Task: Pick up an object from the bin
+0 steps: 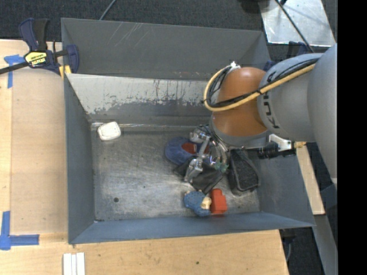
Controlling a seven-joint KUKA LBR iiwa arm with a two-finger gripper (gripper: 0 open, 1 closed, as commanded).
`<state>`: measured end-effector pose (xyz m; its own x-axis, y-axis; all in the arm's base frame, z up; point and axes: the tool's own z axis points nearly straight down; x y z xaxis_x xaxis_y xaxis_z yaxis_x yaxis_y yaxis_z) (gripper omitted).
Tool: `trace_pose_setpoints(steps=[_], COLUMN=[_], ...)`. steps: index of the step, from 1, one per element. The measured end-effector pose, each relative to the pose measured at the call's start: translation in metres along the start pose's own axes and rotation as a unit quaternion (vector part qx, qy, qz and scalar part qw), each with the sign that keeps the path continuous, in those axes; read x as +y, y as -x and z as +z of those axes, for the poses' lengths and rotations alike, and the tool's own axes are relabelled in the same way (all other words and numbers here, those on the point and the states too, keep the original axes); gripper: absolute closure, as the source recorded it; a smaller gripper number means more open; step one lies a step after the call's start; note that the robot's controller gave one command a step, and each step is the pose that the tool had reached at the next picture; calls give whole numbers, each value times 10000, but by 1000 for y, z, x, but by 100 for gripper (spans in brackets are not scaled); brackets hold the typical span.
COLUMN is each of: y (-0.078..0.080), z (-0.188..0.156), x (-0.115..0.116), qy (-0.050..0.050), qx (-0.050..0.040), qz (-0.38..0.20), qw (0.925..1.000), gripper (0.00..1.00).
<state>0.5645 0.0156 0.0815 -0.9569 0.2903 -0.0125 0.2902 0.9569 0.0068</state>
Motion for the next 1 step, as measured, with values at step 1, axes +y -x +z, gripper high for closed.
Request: trace_pose_setpoints(steps=[1], y=[-4], z=[3], x=[2], qy=[20], qx=[-45], qz=[345], qw=[9994], gripper=[0])
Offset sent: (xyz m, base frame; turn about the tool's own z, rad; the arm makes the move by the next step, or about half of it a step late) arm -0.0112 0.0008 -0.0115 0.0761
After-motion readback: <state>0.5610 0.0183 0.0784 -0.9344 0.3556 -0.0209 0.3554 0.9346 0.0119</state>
